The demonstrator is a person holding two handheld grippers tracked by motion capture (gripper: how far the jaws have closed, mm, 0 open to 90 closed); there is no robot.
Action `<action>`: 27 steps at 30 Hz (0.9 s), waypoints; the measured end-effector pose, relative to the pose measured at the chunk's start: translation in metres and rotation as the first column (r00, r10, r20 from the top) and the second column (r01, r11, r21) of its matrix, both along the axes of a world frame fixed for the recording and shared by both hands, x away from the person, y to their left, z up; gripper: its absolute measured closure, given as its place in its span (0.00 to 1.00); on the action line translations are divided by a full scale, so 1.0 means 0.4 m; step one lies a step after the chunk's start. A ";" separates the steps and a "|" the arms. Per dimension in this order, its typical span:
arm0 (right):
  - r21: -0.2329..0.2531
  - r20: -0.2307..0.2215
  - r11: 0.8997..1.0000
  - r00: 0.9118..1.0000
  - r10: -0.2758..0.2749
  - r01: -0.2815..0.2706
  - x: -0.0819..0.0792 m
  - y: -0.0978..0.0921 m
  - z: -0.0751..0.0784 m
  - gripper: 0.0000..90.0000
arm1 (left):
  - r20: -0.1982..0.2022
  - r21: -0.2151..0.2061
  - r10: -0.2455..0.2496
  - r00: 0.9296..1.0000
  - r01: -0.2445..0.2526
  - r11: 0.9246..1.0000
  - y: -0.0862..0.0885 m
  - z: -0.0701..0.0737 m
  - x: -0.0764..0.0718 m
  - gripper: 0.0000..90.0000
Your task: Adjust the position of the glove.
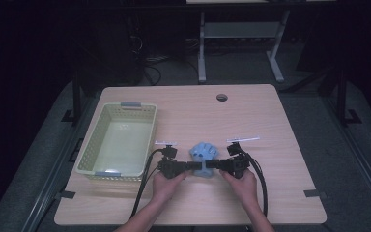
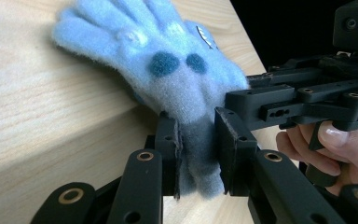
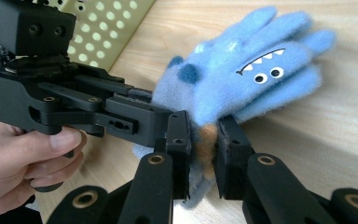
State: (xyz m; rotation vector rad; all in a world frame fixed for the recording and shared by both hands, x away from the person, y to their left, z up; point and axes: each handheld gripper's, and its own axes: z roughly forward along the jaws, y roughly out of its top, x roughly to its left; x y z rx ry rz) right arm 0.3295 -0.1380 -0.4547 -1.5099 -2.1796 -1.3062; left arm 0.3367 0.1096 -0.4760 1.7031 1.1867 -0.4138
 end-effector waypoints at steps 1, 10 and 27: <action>0.003 0.002 1.000 1.000 -0.001 0.001 -0.001 0.000 0.005 0.86 | 0.008 -0.001 -0.003 1.000 0.003 1.000 0.000 0.005 0.000 0.80; 0.035 0.040 0.999 0.999 -0.015 0.013 -0.006 -0.020 0.043 0.86 | 0.062 -0.014 -0.009 0.998 0.010 1.000 -0.013 0.049 0.000 0.80; 0.038 0.053 0.999 0.999 -0.010 0.008 0.000 -0.019 0.065 0.86 | 0.079 -0.001 -0.022 0.997 0.023 1.000 -0.010 0.072 0.008 0.80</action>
